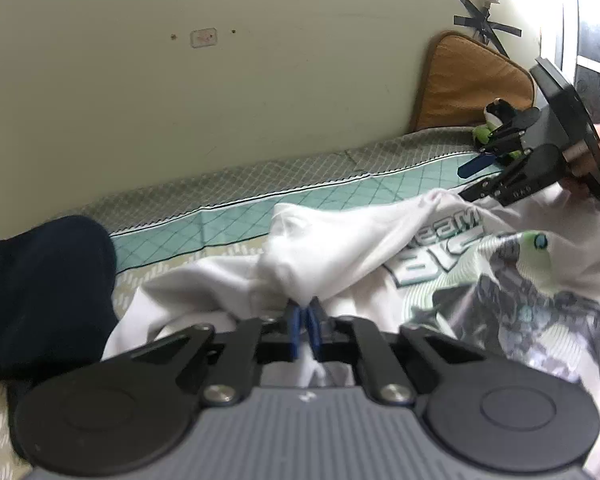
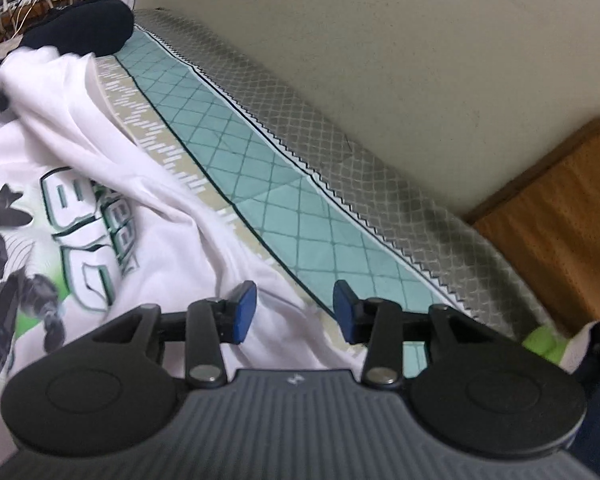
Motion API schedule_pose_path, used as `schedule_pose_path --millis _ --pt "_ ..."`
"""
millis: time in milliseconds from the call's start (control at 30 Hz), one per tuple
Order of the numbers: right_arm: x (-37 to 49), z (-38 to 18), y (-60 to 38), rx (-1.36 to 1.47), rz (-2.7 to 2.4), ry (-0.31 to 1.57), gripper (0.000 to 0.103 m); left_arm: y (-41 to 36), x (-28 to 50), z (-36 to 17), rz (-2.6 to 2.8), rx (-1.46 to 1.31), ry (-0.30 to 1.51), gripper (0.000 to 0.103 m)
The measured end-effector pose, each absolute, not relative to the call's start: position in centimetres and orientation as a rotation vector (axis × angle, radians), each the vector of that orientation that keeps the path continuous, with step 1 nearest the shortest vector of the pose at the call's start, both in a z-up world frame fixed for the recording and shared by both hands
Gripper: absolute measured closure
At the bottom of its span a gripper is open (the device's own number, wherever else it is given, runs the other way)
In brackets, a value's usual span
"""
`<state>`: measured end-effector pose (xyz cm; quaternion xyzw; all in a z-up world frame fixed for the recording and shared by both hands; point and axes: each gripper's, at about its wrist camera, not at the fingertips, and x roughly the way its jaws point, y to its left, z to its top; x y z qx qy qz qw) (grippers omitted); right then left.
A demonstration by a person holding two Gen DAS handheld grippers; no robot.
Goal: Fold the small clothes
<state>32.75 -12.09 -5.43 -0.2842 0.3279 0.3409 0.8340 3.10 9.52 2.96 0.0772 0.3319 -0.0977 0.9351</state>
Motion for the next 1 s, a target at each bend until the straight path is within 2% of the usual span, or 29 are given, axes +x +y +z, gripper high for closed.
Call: schedule_pose_path --millis 67,100,200,267,333,400,467,500,567,700,733,800,1000 --pt "32.8 -5.2 -12.7 -0.529 0.757 0.736 0.089 9.7 2.9 2.8 -0.189 0.155 0.682 0.099" --pt "32.4 -5.2 -12.7 -0.517 0.763 0.745 0.097 9.6 2.7 2.9 -0.185 0.152 0.684 0.099" --pt "29.4 -4.1 -12.3 -0.574 0.717 0.623 0.097 9.8 2.8 3.5 -0.185 0.152 0.675 0.099" --pt "28.9 -2.0 -13.1 -0.508 0.627 0.503 0.097 9.6 3.7 4.0 -0.186 0.166 0.662 0.099" --pt "29.2 0.3 -14.9 -0.381 0.486 0.370 0.097 9.0 5.2 4.7 -0.175 0.179 0.639 0.099" --pt "30.0 0.6 -15.9 -0.292 0.381 0.327 0.095 8.2 7.9 4.6 -0.130 0.191 0.642 0.095" --pt "31.7 -1.2 -15.7 -0.268 0.302 0.426 0.078 7.5 11.4 3.5 -0.056 0.200 0.694 0.094" --pt "32.8 -2.7 -15.2 -0.307 0.301 0.527 0.061 7.4 13.2 2.6 -0.029 0.198 0.724 0.093" --pt "32.7 -4.4 -14.9 -0.362 0.281 0.574 0.063 7.7 16.0 1.0 0.009 0.180 0.795 0.092" --pt "29.8 -3.0 -15.5 -0.297 0.340 0.525 0.061 9.5 17.3 0.6 0.030 0.072 0.855 0.090" --pt "29.0 -2.4 -15.4 -0.278 0.371 0.523 0.061 9.8 17.1 1.1 0.029 0.059 0.850 0.087" --pt "28.0 -1.7 -14.7 -0.247 0.453 0.532 0.060 10.0 16.2 2.3 0.033 0.048 0.821 0.073" --pt "30.1 -1.7 -10.9 -0.210 0.525 0.596 0.059 10.0 10.9 6.0 0.006 0.063 0.719 0.063"
